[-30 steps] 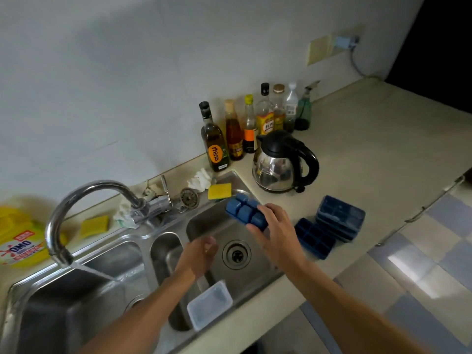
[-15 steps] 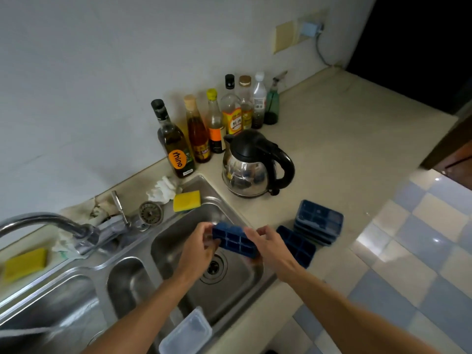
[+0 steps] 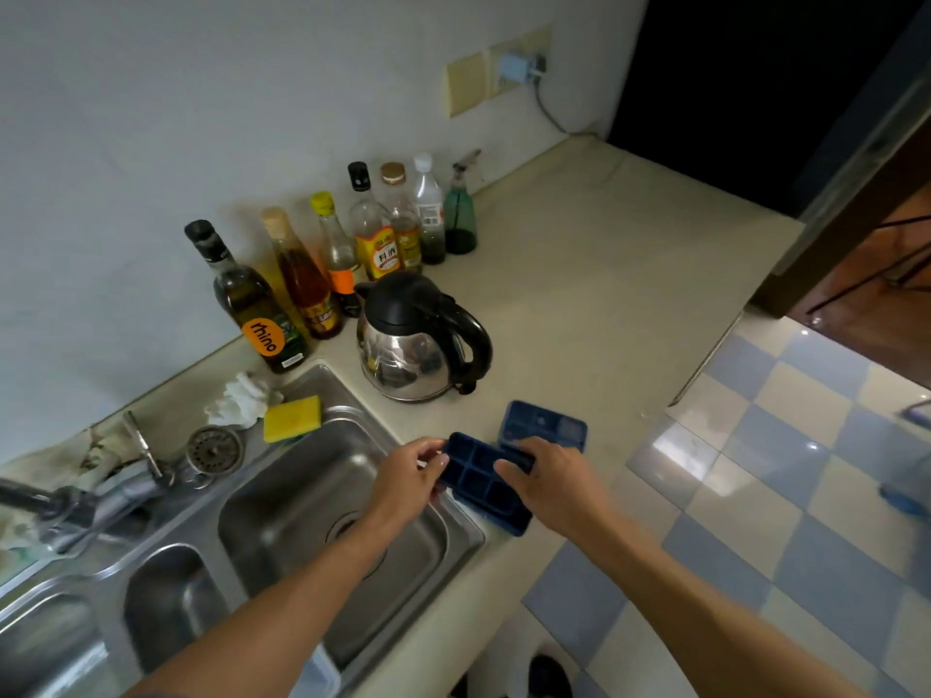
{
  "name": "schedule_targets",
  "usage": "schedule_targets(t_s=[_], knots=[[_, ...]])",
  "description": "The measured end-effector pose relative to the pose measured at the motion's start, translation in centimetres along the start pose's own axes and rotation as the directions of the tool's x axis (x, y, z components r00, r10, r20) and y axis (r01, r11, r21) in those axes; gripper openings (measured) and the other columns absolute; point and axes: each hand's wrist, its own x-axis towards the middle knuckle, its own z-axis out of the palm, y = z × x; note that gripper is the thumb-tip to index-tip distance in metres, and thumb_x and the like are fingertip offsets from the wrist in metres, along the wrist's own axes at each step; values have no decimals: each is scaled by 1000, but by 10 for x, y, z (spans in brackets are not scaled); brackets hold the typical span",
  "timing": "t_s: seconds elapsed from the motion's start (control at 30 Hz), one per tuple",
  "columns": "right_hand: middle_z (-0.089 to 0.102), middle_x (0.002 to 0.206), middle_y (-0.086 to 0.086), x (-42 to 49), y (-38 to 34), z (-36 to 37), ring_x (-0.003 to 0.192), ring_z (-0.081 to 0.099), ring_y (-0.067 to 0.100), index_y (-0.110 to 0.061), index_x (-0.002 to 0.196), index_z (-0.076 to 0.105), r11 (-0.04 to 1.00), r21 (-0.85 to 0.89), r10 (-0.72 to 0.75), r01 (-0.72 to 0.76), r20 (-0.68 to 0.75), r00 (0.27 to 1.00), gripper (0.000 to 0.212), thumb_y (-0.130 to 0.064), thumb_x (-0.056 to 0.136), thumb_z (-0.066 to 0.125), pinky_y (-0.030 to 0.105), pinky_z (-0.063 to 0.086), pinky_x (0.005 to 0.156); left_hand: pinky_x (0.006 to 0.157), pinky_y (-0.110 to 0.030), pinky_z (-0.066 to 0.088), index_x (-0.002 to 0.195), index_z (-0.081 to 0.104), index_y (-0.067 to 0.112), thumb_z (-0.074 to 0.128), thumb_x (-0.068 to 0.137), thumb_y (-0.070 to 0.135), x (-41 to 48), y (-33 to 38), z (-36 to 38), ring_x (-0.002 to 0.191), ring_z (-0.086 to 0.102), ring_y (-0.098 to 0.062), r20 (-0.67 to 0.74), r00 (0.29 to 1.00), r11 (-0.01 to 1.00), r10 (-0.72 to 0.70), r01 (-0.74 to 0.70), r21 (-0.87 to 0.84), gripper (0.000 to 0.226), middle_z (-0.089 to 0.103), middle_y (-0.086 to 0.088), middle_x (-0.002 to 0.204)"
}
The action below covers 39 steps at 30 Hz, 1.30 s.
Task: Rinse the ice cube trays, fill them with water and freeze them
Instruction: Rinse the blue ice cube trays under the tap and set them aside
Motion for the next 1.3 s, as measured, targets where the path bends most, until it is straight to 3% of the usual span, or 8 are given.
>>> schedule_targets(t_s=[0.1,0.4,0.7,0.87,0.93,1.1,1.2,1.3], knots=[[64,86,-8,-2,20,-12,75,62,17,-23,107,65,995,-52,-87,83,-84,993,34,-53,100,53,31,48,58,55,-20,54,114,71,11,58,101,12,-3,-7,20,65,70,-8,-17,999,998,-40,41,50,18,73,0,90],[38,156,10,26,71,-33,144,31,30,-16,150,44,951,-216,-231,220,-28,973,60,-45,100,57,44,35,115,51,-18,50,106,75,22,56,102,12,-1,1,42,56,64,-6,-120,990,988,-76,91,128,22,73,0,77],[36,155,7,45,80,-30,136,38,32,-22,154,29,911,-259,-288,321,158,944,70,-43,95,60,44,42,108,56,-5,42,113,76,21,58,101,22,-3,-8,50,69,63,11,-128,986,930,-106,143,337,21,66,24,77],[43,147,6,47,72,-36,132,39,27,-24,153,36,923,-199,-307,328,129,943,65,-44,96,60,38,41,106,78,-12,41,130,66,12,50,105,30,-7,1,53,101,68,-13,-167,977,909,-135,189,371,34,73,-4,117],[48,144,5,45,60,-40,130,43,26,-24,151,40,939,-133,-304,316,104,947,65,-45,95,63,38,42,104,85,-20,40,134,62,11,48,106,38,-13,10,48,112,65,-19,-240,960,924,-144,217,315,41,69,-7,126],[60,131,1,34,0,-35,111,58,19,-24,145,49,927,48,-374,371,83,924,63,-47,90,70,33,49,91,83,-30,49,119,66,8,45,105,46,-36,22,20,99,62,-18,-371,918,988,-138,156,20,45,68,-4,107],[63,129,0,18,-47,-16,112,60,17,-23,143,52,896,121,-438,427,81,895,64,-50,88,70,29,45,92,73,-29,55,115,65,7,42,97,62,-60,17,-3,90,67,-23,-321,912,896,-254,96,-435,62,70,-6,98],[67,127,-1,-2,-99,17,112,62,15,-22,140,56,866,161,-493,473,122,862,63,-52,87,71,30,49,95,85,-41,57,123,66,19,32,93,74,-86,-5,-33,99,73,-26,-278,916,826,-289,92,-556,71,76,-8,109]])
